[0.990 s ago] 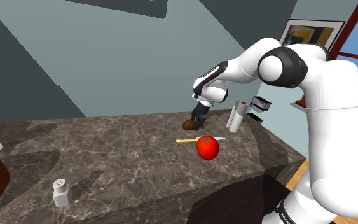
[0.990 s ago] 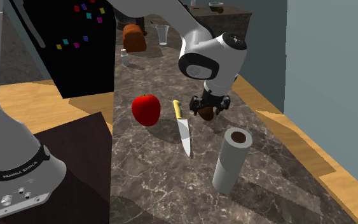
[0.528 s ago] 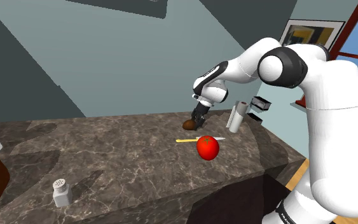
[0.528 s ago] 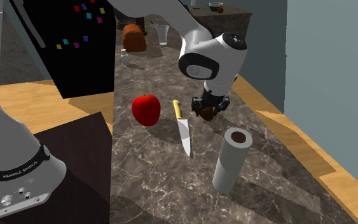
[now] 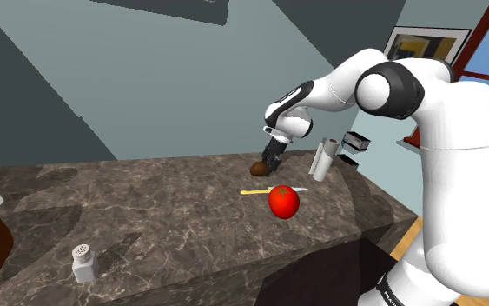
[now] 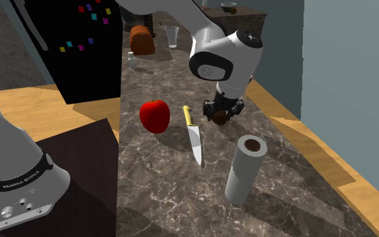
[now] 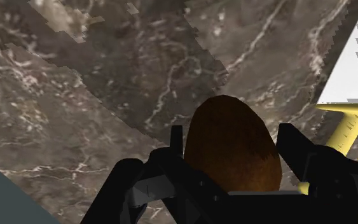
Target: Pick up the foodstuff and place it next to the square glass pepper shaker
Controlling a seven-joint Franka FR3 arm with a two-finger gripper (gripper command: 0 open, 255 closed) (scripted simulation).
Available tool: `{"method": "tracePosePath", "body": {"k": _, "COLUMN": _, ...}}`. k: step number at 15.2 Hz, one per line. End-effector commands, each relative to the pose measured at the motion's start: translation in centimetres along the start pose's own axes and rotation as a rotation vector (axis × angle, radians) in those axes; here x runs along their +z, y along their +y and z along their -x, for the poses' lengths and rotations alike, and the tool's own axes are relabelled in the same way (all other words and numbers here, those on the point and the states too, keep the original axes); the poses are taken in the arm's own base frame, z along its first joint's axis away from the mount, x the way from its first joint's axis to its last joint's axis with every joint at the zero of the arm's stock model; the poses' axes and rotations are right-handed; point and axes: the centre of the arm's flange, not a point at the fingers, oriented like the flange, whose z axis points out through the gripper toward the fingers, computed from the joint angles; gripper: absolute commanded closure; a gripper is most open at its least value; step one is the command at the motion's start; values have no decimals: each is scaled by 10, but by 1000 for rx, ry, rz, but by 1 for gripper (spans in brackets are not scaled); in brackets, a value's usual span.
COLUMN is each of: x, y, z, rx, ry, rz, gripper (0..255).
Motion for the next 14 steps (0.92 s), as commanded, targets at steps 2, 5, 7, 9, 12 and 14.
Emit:
{"method": "tracePosePath", "body": {"k": 2, "x": -14, "y": -1, "z": -5, "rx": 0, "ry": 0, "rz": 0, "gripper": 255}}
{"method": "tracePosePath", "body": {"k": 5, "x": -29, "y": -2, "z": -9, "rx": 0, "ry": 0, "rz": 0, "gripper": 255}}
{"method": "tracePosePath", "body": {"k": 7, "x": -39, "y": -3, "z": -12, "rx": 0, "ry": 0, "rz": 0, "gripper": 255}}
{"method": "tracePosePath", "body": {"k": 9, "x": -49, "y": -3, "z": -15, "rx": 0, "ry": 0, "rz": 0, "gripper": 255}}
{"method": "tracePosePath", "body": {"k": 12, "x": -65, "y": -4, "z": -19, "rx": 0, "ry": 0, "rz": 0, "gripper": 255}}
{"method": "tracePosePath", "body": {"k": 14, "x": -75, "y": -5, "z": -22, "rx": 0, "ry": 0, "rz": 0, "gripper": 255}}
